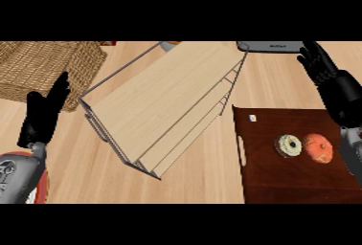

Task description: Pick the squash from the tray and place it in the tiered shelf

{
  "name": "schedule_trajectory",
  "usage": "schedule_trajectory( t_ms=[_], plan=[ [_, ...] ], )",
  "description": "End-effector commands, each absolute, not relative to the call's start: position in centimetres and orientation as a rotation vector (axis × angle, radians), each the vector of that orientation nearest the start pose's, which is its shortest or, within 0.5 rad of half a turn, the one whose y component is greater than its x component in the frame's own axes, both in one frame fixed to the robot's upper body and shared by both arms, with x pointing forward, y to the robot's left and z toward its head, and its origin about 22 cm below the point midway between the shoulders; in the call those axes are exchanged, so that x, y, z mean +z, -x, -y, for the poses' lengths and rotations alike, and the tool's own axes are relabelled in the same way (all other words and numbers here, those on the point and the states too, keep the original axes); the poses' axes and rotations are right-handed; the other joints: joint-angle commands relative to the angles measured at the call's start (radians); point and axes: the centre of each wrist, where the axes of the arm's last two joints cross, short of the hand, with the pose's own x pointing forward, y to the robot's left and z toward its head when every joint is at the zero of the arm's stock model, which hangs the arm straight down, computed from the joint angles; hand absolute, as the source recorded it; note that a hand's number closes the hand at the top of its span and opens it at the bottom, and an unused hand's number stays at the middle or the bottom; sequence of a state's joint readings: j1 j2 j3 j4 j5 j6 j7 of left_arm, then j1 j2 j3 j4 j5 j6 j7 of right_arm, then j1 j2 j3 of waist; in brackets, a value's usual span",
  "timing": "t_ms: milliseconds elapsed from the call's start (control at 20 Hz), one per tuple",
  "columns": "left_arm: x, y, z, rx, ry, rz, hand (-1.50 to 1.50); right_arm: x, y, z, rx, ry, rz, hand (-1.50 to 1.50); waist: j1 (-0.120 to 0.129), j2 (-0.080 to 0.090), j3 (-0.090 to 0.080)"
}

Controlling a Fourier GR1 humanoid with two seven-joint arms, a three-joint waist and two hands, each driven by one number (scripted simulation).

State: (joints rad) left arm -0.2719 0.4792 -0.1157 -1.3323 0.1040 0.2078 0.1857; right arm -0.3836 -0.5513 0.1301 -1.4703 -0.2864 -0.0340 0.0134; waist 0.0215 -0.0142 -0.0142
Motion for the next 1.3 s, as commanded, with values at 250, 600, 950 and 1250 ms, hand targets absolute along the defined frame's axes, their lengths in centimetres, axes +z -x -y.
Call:
schedule_trajectory(
  t_ms=[250,600,950,1250],
  plan=[
    [-0.9,-26.3,-29.4,-0.219,-0.276,1.326,0.00,10.0,-25.5,46.8,0.026,0.824,1.392,-1.50,-0.104,0.014,0.013],
    [-3.4,-23.9,-27.2,-0.254,-0.105,1.312,0.00,1.5,-18.6,51.1,-0.288,0.716,1.380,-1.50,-0.037,0.014,0.018],
    [-3.4,-24.9,-25.6,-0.276,-0.116,1.302,0.00,3.1,-20.2,48.5,0.038,0.551,1.452,-1.50,-0.028,0.013,0.014],
    [-3.5,-24.0,-26.5,-0.272,-0.120,1.310,0.00,8.0,-21.8,46.6,0.350,0.566,1.140,-1.50,-0.018,0.013,0.010]
  ],
)
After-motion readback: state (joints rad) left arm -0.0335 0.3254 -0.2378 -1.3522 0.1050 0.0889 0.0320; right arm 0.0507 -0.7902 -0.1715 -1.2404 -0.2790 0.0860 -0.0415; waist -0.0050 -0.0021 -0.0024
